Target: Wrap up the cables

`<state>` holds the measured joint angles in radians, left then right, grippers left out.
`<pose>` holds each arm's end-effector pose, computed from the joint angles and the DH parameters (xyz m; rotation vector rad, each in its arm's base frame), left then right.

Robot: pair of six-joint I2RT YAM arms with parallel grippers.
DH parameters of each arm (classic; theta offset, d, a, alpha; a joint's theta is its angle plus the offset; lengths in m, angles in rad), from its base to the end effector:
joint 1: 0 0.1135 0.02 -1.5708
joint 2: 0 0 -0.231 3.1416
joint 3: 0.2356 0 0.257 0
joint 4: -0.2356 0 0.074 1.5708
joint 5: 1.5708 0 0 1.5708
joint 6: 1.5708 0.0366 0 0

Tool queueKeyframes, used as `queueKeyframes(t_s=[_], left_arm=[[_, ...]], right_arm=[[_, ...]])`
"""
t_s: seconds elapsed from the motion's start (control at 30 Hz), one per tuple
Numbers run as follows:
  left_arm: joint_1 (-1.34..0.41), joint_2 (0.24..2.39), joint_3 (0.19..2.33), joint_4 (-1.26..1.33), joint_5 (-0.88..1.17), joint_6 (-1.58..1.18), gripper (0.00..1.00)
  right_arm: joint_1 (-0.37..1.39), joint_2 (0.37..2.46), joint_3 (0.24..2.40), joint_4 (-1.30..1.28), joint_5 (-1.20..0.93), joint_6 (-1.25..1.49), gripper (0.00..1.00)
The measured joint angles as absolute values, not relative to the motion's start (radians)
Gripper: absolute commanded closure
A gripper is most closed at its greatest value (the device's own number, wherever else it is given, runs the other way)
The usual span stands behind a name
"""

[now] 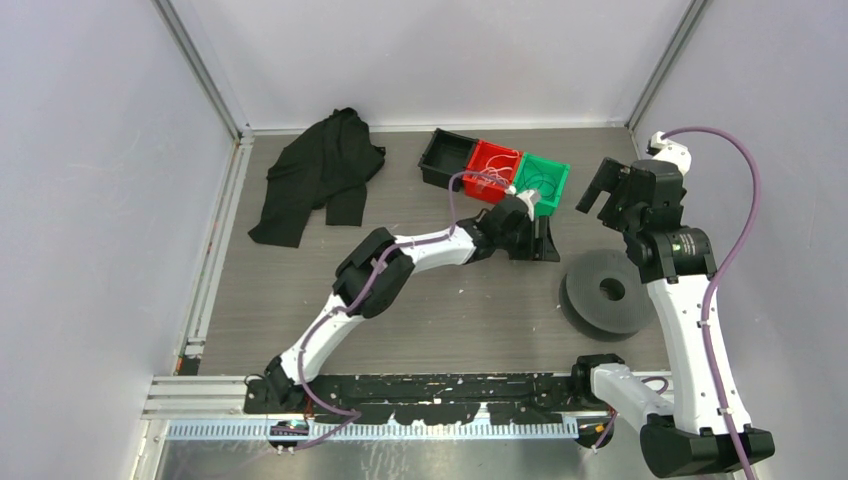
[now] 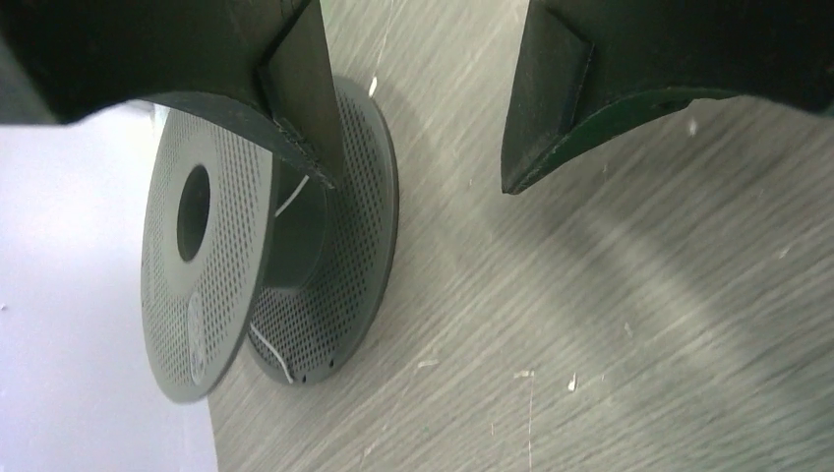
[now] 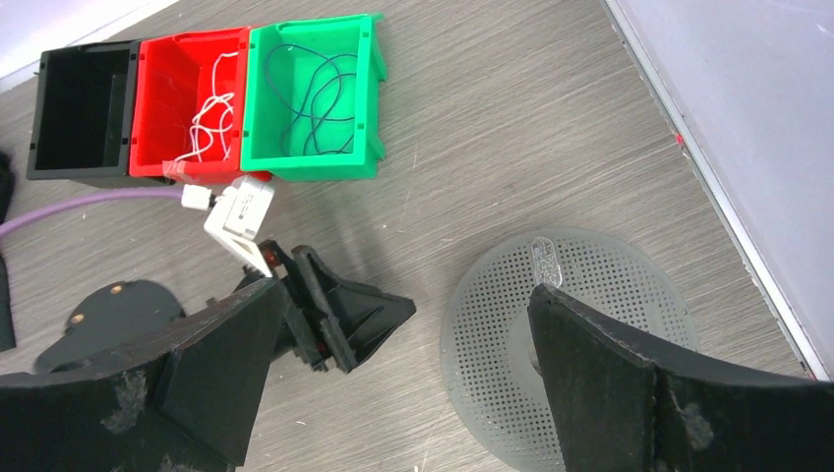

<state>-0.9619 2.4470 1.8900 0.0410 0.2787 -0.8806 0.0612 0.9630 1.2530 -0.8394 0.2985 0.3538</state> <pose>0.2985 -0.4457 0.1263 0.2916 2.3747 -1.3083 0.2036 0.0017 0.3752 0.4781 2.0387 -0.0662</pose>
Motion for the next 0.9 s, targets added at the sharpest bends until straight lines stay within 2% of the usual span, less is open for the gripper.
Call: queueKeyframes(t_s=[0.17,0.47,0.67,0.7,0.83,0.9], left_arm=[[-0.962,2.289,1.769,-0.042,0.248,-0.77,0.39],[-0.948,1.778,1.504,-0.206,0.131,-0.556,0.38],[-0.812,1.526,1.426,-0.421,0.055,-0.514,0.39],[-0.784,1.499,1.407,-0.456,0.037,-0.507,0.37],[-0.684,1.398,1.307,-0.603,-0.09,-0.47,0.18],[-0.674,1.357,1.278,-0.667,-0.149,-0.462,0.13]], right_arm=[[0.061,0.991,1.253,-0.841,0.299,0.362,0.0],[0.061,1.05,1.229,-0.823,0.317,0.42,0.0],[0.067,1.124,1.232,-0.813,0.318,0.437,0.0],[0.073,1.144,1.233,-0.81,0.322,0.436,0.0],[0.152,1.206,1.234,-0.806,0.366,0.421,0.0],[0.212,1.229,1.242,-0.805,0.391,0.416,0.0]])
